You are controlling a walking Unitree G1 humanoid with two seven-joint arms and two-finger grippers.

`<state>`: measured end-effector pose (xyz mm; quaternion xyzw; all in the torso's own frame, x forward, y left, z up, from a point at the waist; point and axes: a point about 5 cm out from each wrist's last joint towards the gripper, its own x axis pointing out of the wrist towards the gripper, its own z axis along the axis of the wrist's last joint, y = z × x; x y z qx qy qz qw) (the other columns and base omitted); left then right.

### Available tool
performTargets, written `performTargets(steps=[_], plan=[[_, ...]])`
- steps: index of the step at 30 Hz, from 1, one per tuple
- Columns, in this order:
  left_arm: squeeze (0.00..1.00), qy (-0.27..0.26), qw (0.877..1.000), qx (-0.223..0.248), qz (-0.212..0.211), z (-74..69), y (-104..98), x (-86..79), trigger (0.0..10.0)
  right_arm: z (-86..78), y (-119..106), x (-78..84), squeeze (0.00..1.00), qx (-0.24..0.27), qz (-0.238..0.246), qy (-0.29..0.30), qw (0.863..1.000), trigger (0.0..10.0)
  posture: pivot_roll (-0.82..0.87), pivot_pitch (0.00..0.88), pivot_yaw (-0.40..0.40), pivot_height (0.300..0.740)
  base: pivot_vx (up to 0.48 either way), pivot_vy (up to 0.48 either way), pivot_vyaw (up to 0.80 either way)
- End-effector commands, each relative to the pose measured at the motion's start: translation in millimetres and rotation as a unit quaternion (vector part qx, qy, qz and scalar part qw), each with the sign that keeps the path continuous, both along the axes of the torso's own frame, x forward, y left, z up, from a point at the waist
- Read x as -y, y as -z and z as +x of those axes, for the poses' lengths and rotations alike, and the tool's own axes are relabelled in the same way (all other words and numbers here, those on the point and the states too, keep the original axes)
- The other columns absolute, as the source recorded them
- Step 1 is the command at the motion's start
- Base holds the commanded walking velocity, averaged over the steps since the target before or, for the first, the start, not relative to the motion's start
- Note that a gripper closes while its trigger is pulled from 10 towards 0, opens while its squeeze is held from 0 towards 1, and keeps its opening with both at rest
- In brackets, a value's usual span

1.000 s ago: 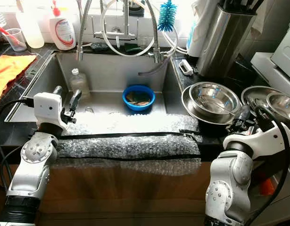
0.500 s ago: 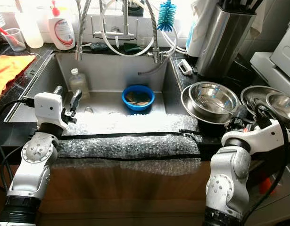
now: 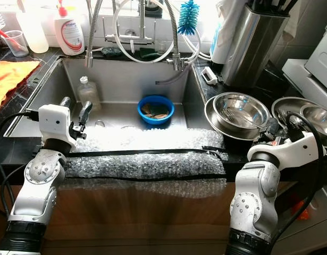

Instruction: Kitchen organization

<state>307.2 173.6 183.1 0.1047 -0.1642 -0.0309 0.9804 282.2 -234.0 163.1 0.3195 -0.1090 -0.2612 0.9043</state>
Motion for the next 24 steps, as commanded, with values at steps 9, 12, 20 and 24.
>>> performTargets(steps=[9, 12, 20, 24], plan=[[0.00, 0.002, 1.000, 0.006, 0.008, -0.3, -1.9, 2.5, 10.0, 1.7, -0.9, 0.6, 0.00, 0.004, 0.001, 0.001, 1.000, 0.0, -0.06, 0.051, -0.103, 0.740, 0.000, 0.000, 0.00], [0.00, 0.002, 1.000, 0.006, 0.008, -0.3, -1.9, 2.5, 10.0, 1.8, -0.8, 0.6, 0.00, 0.004, 0.001, 0.001, 1.000, 0.0, -0.06, 0.051, -0.103, 0.740, 0.000, 0.000, 0.00], [0.00, -0.003, 1.000, 0.018, 0.008, 2.3, -7.8, 1.1, 10.0, 11.7, -17.2, -15.8, 0.00, 0.042, -0.038, -0.039, 0.998, 0.0, -0.04, 0.036, -0.103, 0.740, 0.000, 0.000, 0.00], [0.00, -0.002, 1.000, 0.020, 0.007, 3.1, -8.5, 1.8, 10.0, 13.4, -25.8, -21.2, 0.00, 0.057, -0.061, -0.052, 0.995, 0.0, -0.04, 0.025, -0.102, 0.740, 0.000, 0.000, 0.00]])
